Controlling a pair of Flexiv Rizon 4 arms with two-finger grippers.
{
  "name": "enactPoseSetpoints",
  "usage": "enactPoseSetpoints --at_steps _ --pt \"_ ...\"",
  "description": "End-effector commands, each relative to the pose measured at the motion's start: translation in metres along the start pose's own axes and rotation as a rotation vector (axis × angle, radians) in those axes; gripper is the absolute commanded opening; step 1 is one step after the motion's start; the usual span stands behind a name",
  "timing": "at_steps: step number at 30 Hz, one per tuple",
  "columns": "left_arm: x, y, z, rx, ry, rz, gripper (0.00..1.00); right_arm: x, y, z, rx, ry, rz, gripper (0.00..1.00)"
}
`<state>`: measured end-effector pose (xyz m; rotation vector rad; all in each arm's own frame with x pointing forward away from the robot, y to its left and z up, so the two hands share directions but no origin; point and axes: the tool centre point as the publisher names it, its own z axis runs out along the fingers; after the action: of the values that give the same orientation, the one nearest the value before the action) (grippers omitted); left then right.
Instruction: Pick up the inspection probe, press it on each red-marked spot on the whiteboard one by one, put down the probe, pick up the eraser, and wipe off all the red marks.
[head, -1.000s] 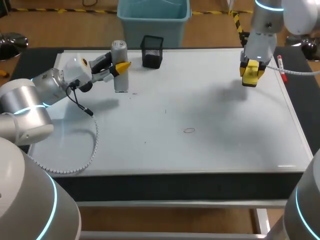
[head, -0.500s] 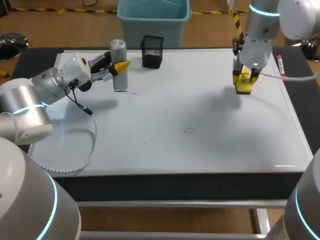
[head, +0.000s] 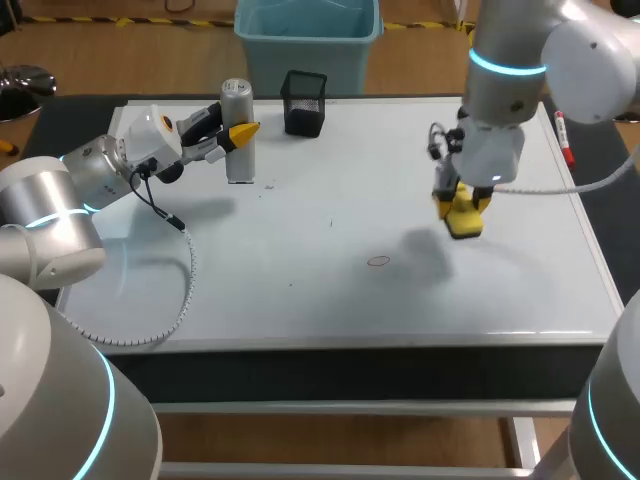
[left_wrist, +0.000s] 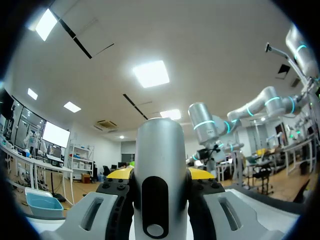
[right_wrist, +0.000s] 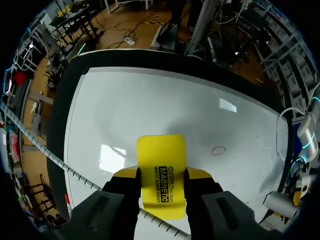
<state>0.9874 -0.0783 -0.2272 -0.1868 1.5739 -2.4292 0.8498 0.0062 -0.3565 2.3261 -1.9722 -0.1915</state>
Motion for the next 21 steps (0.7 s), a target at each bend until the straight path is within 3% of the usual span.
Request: enactPoseSetpoints --at_steps 1,10,21 --pt "0.000 -0.001 0.000 0.001 0.002 0.000 0.00 -0.029 0.044 0.004 0.101 0.029 -0.021 0.00" --pt "0.000 -0.001 0.000 0.001 0.002 0.000 0.00 -0.077 0.078 0.028 0.060 -0.029 -0.067 0.00" --pt "0.000 -0.001 0.000 0.001 0.002 0.000 0.00 -0.120 0.068 0.042 0.071 -0.024 -0.146 0.00"
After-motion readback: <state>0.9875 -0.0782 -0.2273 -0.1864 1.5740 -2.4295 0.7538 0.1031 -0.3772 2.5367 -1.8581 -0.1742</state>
